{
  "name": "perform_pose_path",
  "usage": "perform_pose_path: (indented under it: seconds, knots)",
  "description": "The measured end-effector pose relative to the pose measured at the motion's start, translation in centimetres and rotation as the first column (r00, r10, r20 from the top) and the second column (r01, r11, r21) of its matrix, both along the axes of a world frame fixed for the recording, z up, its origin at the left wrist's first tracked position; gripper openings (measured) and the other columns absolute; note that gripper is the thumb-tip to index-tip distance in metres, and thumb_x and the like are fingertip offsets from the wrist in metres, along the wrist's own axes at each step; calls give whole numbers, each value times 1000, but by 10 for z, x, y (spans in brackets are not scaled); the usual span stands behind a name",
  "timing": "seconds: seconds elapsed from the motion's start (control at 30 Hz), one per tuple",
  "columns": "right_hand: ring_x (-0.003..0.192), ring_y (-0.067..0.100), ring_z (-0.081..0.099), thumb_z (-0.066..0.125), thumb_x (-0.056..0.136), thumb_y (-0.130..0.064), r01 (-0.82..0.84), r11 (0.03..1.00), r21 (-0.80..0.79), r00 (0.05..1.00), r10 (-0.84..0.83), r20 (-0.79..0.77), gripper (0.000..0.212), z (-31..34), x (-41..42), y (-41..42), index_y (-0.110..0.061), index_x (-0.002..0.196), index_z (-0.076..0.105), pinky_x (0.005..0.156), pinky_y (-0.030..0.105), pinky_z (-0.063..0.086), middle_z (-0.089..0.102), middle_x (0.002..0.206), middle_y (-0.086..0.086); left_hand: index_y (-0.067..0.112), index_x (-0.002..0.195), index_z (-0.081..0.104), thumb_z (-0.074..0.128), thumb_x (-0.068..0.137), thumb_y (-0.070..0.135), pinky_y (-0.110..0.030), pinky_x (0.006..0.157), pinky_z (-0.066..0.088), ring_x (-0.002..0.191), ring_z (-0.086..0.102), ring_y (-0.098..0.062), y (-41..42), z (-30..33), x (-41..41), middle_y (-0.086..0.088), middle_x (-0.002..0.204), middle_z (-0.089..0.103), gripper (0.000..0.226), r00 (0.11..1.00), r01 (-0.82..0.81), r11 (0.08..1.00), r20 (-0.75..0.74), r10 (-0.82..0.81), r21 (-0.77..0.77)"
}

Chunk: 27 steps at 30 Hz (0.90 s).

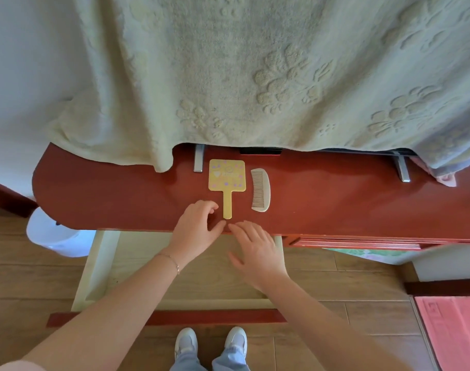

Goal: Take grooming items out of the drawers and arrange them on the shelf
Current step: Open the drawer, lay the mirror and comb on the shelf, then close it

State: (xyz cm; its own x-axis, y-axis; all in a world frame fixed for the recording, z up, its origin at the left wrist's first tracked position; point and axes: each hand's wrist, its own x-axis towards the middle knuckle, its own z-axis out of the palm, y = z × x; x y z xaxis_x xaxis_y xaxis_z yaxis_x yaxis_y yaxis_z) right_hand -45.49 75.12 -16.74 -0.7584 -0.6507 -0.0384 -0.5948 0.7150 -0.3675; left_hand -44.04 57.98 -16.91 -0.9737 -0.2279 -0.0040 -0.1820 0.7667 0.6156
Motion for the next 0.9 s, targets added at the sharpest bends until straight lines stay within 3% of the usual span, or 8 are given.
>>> perform_pose_path:
  seconds: [0.07,0.13,0.3,0.4,0.5,0.6,0.73,0.9]
  knots:
    - [143,21,13,47,88,-44,-122,988,89,992,121,24,67,-3,11,-2,-16,145,24,116,38,-1,26,152,2,12,123,52,61,80,42,-34,92,46,113,52,-18,-16,-6,26,-2,121,57,53,989,135,975,-36,-144,-176]
    - [145,20,-2,33,85,-58,-197,965,170,980,196,22,78,-8,21,-4,-17,148,11,112,38,-11,10,157,2,11,131,45,52,81,55,-40,105,38,129,41,-20,-31,-13,50,-5,135,49,67,971,233,929,18,-238,-287]
    - [144,22,-12,35,79,-72,-280,918,281,960,269,78,93,-17,47,-8,-24,147,-7,114,43,-11,-5,158,4,13,144,22,24,79,77,-39,112,10,141,11,-16,-52,-21,97,-3,152,24,91,911,410,825,227,-346,-389]
    - [142,24,-19,33,74,-79,-313,897,313,950,294,108,100,-19,59,-10,-28,144,-17,116,46,-9,-17,156,3,13,147,13,27,75,81,-40,117,6,142,-1,-17,-54,-26,116,-4,155,15,100,876,478,760,304,-375,-440]
    - [140,26,-24,43,73,-77,-357,874,330,934,336,120,107,-22,69,-9,-27,143,-22,111,44,-16,-25,152,3,11,148,12,27,69,86,-38,112,-3,142,-3,-21,-49,-33,133,-5,157,0,109,833,552,691,348,-430,-467]
    - [135,26,-30,52,76,-68,-364,854,372,931,350,108,112,-23,75,-8,-27,139,-31,110,43,-18,-30,149,3,11,148,5,36,65,84,-41,110,-1,142,-4,-21,-48,-41,144,-3,155,-7,115,784,620,646,373,-496,-445]
    - [137,29,-24,59,70,-68,-304,857,417,949,308,58,116,-25,73,-9,-26,141,-23,111,44,-14,-24,151,6,9,147,12,54,57,78,-42,111,-1,142,-1,-24,-54,-41,142,-7,155,-3,122,807,588,653,392,-441,-477]
    - [140,28,-21,58,68,-72,-201,876,438,972,234,-21,121,-22,67,-11,-19,143,-22,110,44,-15,-26,150,7,8,147,11,58,53,78,-45,111,3,142,3,-25,-60,-40,133,-7,155,-2,127,826,560,668,392,-405,-491]
